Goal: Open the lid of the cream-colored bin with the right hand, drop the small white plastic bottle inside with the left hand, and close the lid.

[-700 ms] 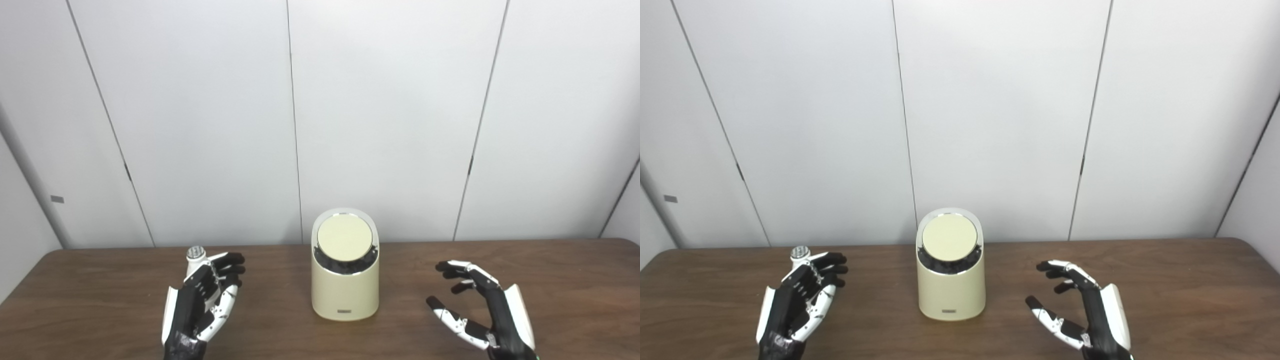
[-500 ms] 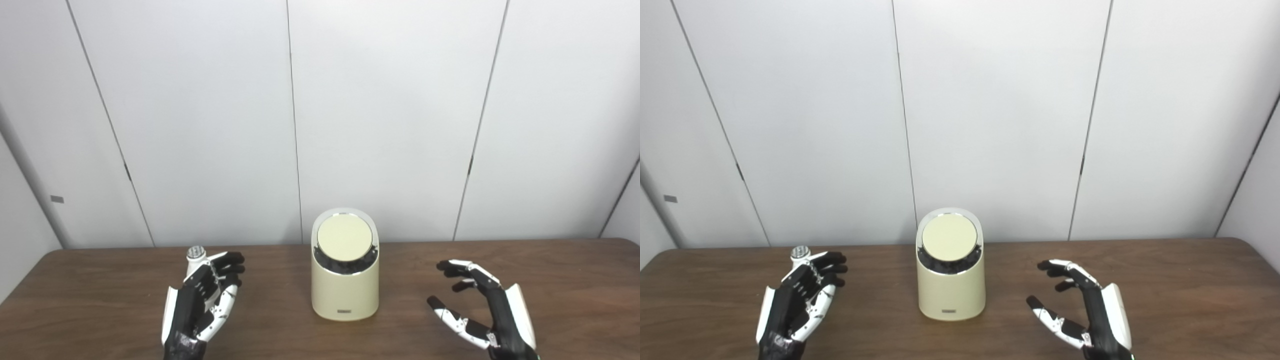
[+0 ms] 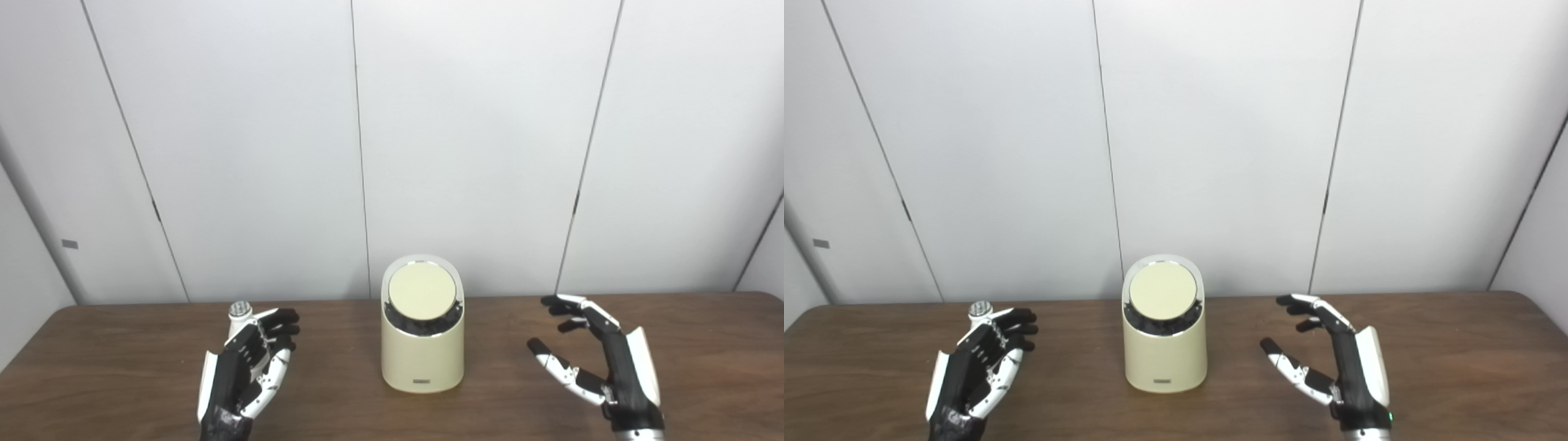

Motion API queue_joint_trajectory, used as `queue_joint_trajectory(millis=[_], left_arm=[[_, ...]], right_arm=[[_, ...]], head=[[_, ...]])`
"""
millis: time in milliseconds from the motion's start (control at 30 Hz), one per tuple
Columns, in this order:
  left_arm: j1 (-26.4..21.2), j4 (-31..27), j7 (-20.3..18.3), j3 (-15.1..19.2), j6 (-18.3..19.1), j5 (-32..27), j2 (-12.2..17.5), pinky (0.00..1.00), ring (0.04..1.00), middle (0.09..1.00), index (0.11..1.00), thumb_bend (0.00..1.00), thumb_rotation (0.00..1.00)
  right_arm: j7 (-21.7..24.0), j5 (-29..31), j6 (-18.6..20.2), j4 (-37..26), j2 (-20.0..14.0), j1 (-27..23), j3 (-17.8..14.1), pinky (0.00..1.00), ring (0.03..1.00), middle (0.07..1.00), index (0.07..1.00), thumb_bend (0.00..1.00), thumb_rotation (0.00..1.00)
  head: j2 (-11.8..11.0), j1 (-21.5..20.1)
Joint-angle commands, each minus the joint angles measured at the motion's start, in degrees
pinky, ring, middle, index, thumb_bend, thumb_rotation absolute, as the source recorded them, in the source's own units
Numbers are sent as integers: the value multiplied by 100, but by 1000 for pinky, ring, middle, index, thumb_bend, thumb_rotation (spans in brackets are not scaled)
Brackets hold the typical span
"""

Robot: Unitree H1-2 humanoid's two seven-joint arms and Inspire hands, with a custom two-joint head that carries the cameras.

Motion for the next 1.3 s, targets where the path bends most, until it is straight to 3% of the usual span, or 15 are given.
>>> queue_joint_trajectory(millis=[0,100,233,300,433,533,833,967,1133,1267], left_arm=[[-169,-137,7,3,-167,21,54,566,663,699,680,266,301],[-172,-146,-7,-3,-151,1,56,569,666,701,683,260,302],[-173,-163,-8,-3,-137,5,59,573,669,702,683,255,292],[-171,-168,-3,-2,-132,16,60,574,669,702,683,256,286],[-161,-185,-3,-2,-125,18,60,575,670,703,684,257,293],[-161,-192,0,-7,-126,40,61,573,669,702,684,257,300],[-170,-191,16,-11,-121,53,42,571,669,702,683,260,304],[-167,-199,6,-19,-106,47,40,576,671,705,685,260,310],[-167,-213,20,-35,-107,75,11,573,666,701,682,254,282],[-167,-215,55,-37,-119,120,-13,569,664,699,680,259,294]], right_arm=[[8,69,-81,-233,-75,-321,-45,553,674,713,684,314,395],[332,51,609,-561,-65,-421,-33,574,692,730,710,351,499],[894,-22,1683,-1072,-81,-567,49,644,769,792,806,605,718],[1008,-41,1891,-1177,-82,-657,85,648,776,798,816,655,750],[1249,-315,2439,-1367,-105,-895,226,762,858,887,833,702,832],[1371,-448,2760,-1467,-96,-1053,305,788,882,901,863,769,814],[1264,-680,3157,-1387,97,-1489,437,866,947,973,951,985,648],[1304,-686,3313,-1292,139,-1662,516,892,972,998,988,1000,601],[1463,-480,3551,-1135,236,-1825,562,706,896,1000,1000,1000,520],[1389,-768,3599,-983,243,-1907,797,792,978,1000,1000,1000,528]], head=[[17,-5],[21,-2],[40,9],[44,15],[66,18],[63,30],[77,33],[79,39],[64,62],[73,85]])
